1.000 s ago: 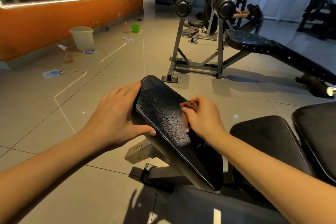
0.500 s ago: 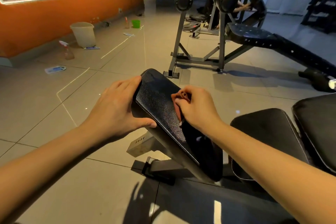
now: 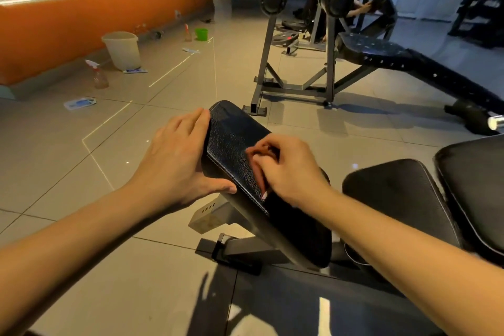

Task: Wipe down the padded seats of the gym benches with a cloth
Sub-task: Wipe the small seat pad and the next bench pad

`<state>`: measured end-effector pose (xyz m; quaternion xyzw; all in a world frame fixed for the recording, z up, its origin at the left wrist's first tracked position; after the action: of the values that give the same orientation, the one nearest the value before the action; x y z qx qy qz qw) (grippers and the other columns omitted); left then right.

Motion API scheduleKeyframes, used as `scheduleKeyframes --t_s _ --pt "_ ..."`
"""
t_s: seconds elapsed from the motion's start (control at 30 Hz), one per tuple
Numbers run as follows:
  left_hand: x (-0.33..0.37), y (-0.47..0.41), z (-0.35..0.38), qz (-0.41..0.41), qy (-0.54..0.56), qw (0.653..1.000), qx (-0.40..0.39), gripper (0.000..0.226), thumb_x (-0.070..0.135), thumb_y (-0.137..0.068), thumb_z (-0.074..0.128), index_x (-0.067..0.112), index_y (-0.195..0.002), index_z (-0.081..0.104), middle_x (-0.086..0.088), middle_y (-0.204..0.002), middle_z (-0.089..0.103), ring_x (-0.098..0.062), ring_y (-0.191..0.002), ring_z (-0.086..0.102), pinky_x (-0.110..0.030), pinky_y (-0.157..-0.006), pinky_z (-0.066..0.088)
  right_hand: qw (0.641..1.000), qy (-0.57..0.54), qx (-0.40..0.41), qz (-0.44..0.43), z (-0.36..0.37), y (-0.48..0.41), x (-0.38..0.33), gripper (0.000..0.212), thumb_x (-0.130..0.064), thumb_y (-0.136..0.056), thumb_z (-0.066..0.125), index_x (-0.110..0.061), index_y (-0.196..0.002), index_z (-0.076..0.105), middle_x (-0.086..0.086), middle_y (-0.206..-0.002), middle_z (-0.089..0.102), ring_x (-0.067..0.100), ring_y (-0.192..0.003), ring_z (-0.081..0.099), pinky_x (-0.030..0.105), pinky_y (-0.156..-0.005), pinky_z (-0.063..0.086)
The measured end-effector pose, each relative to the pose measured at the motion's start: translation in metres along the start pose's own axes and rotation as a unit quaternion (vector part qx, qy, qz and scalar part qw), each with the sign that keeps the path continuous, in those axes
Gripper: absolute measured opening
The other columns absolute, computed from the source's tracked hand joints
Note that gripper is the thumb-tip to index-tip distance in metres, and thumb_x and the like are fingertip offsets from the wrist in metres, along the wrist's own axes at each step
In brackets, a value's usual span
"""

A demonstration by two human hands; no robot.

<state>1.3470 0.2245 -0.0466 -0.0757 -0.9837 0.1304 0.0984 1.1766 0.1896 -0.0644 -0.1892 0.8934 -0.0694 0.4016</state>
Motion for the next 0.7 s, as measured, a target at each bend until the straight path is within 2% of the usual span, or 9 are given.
scheduleKeyframes --t_s 0.07,0.1,0.23,0.3,0.37,0.43,0.53,0.6,0.7 --pt "0.000 0.000 0.000 0.011 -0.015 1.000 0.009 0.140 0.095 -0.051 0.043 0.016 -0.162 0.011 -0.008 -0.167 0.018 -0.028 -0.151 0.019 -0.051 -0.123 0.023 0.998 0.024 -0.037 -0.039 0.006 0.016 -0.012 0.011 -0.023 -0.096 0.066 -0.025 -0.105 0.072 -0.009 -0.100 0.069 0.008 -0.095 0.060 0.023 -0.084 0.048" --pt "-0.001 0.001 0.001 0.018 -0.022 1.000 0.010 0.140 0.097 -0.052 0.043 0.016 -0.162 0.012 -0.009 -0.166 0.019 -0.029 -0.151 0.020 -0.052 -0.123 0.024 0.997 0.051 -0.047 -0.022 0.002 0.018 0.005 0.010 -0.024 -0.096 0.066 -0.025 -0.103 0.072 -0.009 -0.098 0.068 0.010 -0.095 0.060 0.025 -0.083 0.048" --pt "0.005 0.002 0.007 0.049 -0.036 0.998 0.020 0.136 0.099 -0.057 0.042 0.015 -0.161 0.018 -0.011 -0.163 0.025 -0.032 -0.146 0.028 -0.054 -0.119 0.031 0.963 0.199 -0.037 0.177 -0.036 0.008 0.115 0.007 -0.018 -0.093 0.063 -0.014 -0.090 0.068 0.004 -0.086 0.069 0.028 -0.091 0.065 0.034 -0.074 0.050" --pt "0.006 0.003 0.008 0.043 -0.022 0.999 0.023 0.134 0.098 -0.056 0.041 0.015 -0.160 0.020 -0.012 -0.161 0.025 -0.033 -0.146 0.028 -0.056 -0.118 0.032 0.960 0.191 0.006 0.207 -0.044 0.000 0.122 0.012 -0.016 -0.094 0.060 -0.007 -0.092 0.067 0.012 -0.089 0.068 0.035 -0.094 0.065 0.038 -0.075 0.050" --pt "0.007 0.002 0.007 0.039 -0.015 0.999 0.027 0.133 0.100 -0.059 0.043 0.015 -0.159 0.022 -0.013 -0.161 0.025 -0.034 -0.146 0.028 -0.057 -0.117 0.033 0.980 0.127 0.027 0.153 -0.029 -0.016 0.083 0.011 -0.019 -0.096 0.062 -0.011 -0.098 0.070 0.008 -0.094 0.069 0.029 -0.096 0.064 0.037 -0.080 0.049" --pt "0.007 0.004 0.008 0.036 -0.017 0.999 0.019 0.133 0.099 -0.058 0.043 0.015 -0.160 0.021 -0.012 -0.162 0.024 -0.033 -0.146 0.026 -0.056 -0.118 0.031 0.998 0.037 0.016 0.055 -0.006 -0.020 0.022 0.011 -0.021 -0.096 0.065 -0.018 -0.104 0.072 0.001 -0.100 0.071 0.018 -0.098 0.063 0.033 -0.086 0.052" --pt "0.008 0.003 0.006 0.032 -0.015 0.999 0.020 0.136 0.101 -0.057 0.045 0.016 -0.160 0.019 -0.012 -0.162 0.024 -0.033 -0.147 0.025 -0.054 -0.119 0.029 0.999 0.028 -0.020 -0.018 0.008 0.004 -0.009 0.015 -0.024 -0.098 0.065 -0.024 -0.111 0.072 -0.008 -0.106 0.069 0.008 -0.099 0.060 0.022 -0.086 0.049" --pt "0.008 0.003 0.007 0.024 -0.014 0.999 0.016 0.135 0.096 -0.056 0.046 0.016 -0.161 0.019 -0.012 -0.163 0.022 -0.033 -0.148 0.024 -0.054 -0.120 0.028 0.996 0.082 -0.022 0.039 -0.005 0.010 0.038 0.012 -0.022 -0.097 0.064 -0.022 -0.106 0.071 -0.007 -0.101 0.069 0.011 -0.096 0.060 0.025 -0.082 0.048" --pt "0.009 0.004 0.008 0.026 -0.013 0.999 0.019 0.133 0.092 -0.054 0.047 0.015 -0.160 0.020 -0.012 -0.164 0.022 -0.034 -0.148 0.025 -0.055 -0.120 0.028 0.958 0.204 -0.010 0.199 -0.040 0.016 0.126 0.009 -0.015 -0.093 0.060 -0.010 -0.092 0.067 0.008 -0.088 0.067 0.033 -0.095 0.065 0.035 -0.073 0.045"
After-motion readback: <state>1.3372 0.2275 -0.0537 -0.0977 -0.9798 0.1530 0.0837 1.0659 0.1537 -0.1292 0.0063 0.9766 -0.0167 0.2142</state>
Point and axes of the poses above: each hand's wrist, its own y-axis away from the middle knuckle, its own z-axis out of the palm, x = y × z, the point moved 10 cm from there along -y, towards the middle knuckle
